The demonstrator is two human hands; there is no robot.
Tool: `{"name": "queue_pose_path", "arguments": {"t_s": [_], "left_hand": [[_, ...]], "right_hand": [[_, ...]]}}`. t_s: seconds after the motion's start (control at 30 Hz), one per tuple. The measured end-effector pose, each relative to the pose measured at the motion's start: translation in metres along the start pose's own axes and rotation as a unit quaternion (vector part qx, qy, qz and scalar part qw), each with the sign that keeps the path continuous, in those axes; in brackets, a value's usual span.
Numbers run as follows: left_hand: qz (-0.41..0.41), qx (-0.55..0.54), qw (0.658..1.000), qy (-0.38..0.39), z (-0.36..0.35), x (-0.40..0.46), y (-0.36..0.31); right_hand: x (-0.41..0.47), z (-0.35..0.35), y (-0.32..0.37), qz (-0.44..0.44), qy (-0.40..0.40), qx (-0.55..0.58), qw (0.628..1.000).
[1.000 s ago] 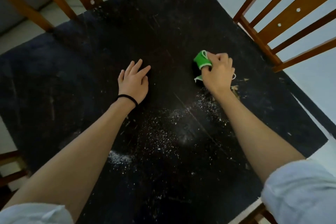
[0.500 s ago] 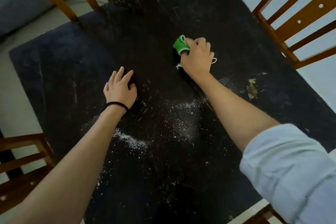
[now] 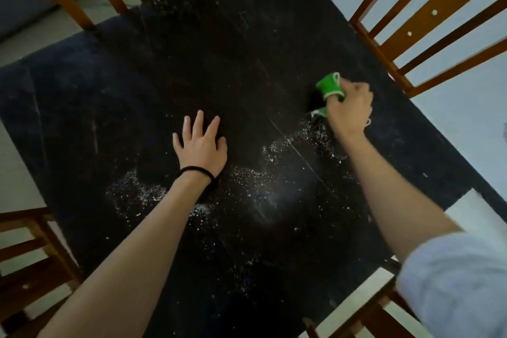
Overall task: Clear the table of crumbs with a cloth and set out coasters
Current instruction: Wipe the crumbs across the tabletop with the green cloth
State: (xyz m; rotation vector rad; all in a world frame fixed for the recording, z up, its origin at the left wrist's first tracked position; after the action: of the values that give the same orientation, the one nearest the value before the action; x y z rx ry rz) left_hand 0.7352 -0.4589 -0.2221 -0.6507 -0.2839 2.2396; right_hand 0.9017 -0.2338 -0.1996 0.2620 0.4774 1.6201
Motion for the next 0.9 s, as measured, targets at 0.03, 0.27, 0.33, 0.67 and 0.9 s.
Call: {"name": "queue_pose_path", "arguments": {"t_s": [0.03,0.27,0.33,0.67,0.9], "left_hand": [[0.001,0.002,1.0,0.0,-0.004,-0.001,-0.002],[-0.001,0.003,1.0,0.006,-0.005,-0.006,0.003],[0.003,-0.003,1.0,0.011,0.0,-0.005,0.0],[-0.031,0.016,0.999,0.001,-0.019,-0.017,-0.031],[-0.069,0.01,0.997,-0.043,-0.024,-0.016,-0.048]], "right_hand": [[0.012,-0.002,-0.005,-0.03,0.007,-0.034,0.999],[-0.161,-0.053,0.01,0.197,0.14,-0.027,0.97],[-0.182,-0.047,0.005,0.218,0.196,0.022,0.956],[-0.062,0.003,-0.055,-0.044,-0.002,-0.04,0.998],[-0.153,-0.007,-0.055,0.123,0.085,0.118,0.982]]}}
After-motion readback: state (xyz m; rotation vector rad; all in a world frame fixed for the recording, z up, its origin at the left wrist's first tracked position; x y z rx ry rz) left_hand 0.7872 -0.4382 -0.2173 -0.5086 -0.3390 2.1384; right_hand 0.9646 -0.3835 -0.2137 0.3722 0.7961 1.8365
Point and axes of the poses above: each hand's wrist, its own x-axis towards the middle knuckle, its own z-axis out of the back of the hand, y = z × x, the point moved 3 cm from there along x, towards the middle knuckle, and after that the axes turned 9 degrees about -z, right-handed, at the moved point
